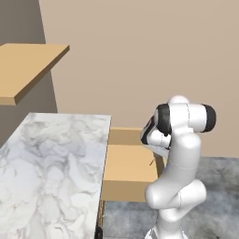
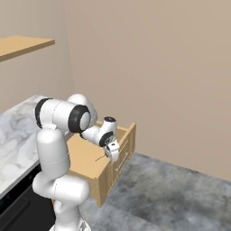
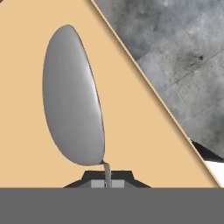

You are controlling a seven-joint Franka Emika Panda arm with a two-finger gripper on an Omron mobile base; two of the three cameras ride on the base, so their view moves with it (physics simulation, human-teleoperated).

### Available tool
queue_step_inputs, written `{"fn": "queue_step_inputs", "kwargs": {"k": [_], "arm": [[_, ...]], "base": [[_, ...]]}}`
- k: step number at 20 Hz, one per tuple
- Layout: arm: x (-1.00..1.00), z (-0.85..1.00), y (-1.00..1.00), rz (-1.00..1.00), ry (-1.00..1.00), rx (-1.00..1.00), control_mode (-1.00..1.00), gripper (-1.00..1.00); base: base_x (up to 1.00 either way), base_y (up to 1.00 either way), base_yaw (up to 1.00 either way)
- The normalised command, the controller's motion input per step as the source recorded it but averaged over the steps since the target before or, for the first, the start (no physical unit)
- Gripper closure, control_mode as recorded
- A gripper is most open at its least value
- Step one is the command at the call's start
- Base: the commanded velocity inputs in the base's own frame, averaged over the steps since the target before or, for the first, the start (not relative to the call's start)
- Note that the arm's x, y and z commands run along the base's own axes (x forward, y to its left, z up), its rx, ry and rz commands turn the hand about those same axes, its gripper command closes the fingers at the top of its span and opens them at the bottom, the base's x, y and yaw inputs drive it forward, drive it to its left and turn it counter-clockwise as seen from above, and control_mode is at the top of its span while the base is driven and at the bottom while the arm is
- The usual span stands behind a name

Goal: Organize the utensils by type. Pick up the wooden spoons from the counter and place them in the open cabinet. Then pick up the metallic utensils from the counter and place them in the open drawer.

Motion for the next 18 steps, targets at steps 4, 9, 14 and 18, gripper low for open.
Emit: {"fn": "queue_step_inputs", "kwargs": {"k": [4,9,14,18], "arm": [[-0.25,-0.57,-0.64,0.0,0.03,0.0,-1.0,1.0],[-0.18,-0.58,-0.58,0.0,0.05,-0.01,-1.0,1.0],[-0.14,-0.57,-0.56,0.0,0.05,0.0,-1.0,1.0],[-0.01,-0.18,-0.12,0.0,0.03,0.03,-1.0,1.0]], "base": [[0.0,0.0,0.0],[0.0,0.0,0.0],[0.0,0.0,0.0],[0.0,0.0,0.0]]}}
